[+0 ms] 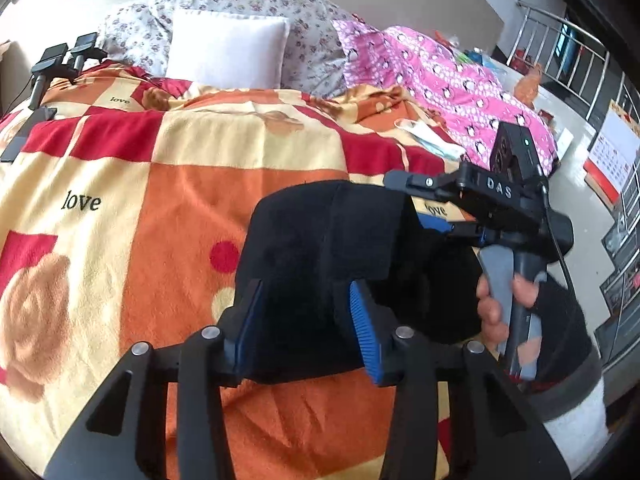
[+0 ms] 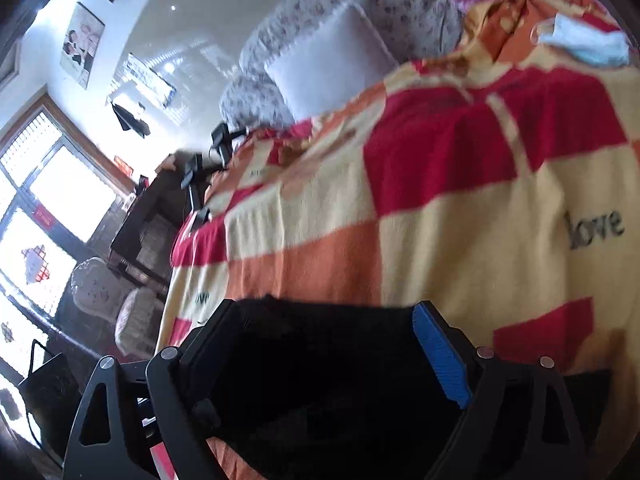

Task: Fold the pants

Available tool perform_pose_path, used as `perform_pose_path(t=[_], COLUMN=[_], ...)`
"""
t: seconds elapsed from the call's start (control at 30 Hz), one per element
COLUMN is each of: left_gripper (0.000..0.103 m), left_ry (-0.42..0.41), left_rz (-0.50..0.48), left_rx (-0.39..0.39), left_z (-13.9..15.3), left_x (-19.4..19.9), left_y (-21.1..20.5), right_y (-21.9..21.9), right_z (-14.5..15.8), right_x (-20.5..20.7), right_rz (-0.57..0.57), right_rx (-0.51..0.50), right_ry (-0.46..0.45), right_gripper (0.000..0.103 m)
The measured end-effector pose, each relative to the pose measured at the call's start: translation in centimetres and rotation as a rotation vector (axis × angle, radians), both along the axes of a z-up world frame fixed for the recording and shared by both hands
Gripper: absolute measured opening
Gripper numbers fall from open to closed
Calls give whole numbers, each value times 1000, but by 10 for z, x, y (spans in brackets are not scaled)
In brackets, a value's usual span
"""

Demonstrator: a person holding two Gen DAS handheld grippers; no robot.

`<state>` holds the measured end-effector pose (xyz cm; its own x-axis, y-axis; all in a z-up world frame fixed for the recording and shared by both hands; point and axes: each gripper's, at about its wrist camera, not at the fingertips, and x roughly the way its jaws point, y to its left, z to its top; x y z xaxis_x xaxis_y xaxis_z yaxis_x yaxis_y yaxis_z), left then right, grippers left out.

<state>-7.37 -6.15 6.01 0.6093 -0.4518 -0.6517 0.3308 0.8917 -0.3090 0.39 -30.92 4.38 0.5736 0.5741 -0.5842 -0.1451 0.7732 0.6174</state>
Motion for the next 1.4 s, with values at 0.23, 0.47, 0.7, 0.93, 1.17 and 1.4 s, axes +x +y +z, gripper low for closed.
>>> perform_pose_path(t=[0.23, 0.47, 0.7, 0.93, 1.17, 1.4], left_gripper=[45, 60, 61, 63, 63, 63], left_ry=[13, 5, 17, 9, 33, 61], left_rz=[-128, -85, -190, -158, -24, -33], left_rx=[-2, 129, 28, 3, 154, 127], left_z=[7, -8, -13, 16, 3, -4], left_x=[-6, -14, 12, 19, 3, 7], left_y=[-15, 5, -37, -10, 47, 36], right_y=[9, 18, 14, -3, 38, 88], right_z=[20, 3, 8, 40, 47, -1], right_x=[-13, -11, -16, -38, -70, -46], right_rz=[39, 79, 61, 10, 158, 214], right_rx=[25, 29, 109, 87, 16, -115], right_ry=[-66, 3, -1, -72, -86, 19], right_gripper=[91, 92, 92, 92, 88, 16])
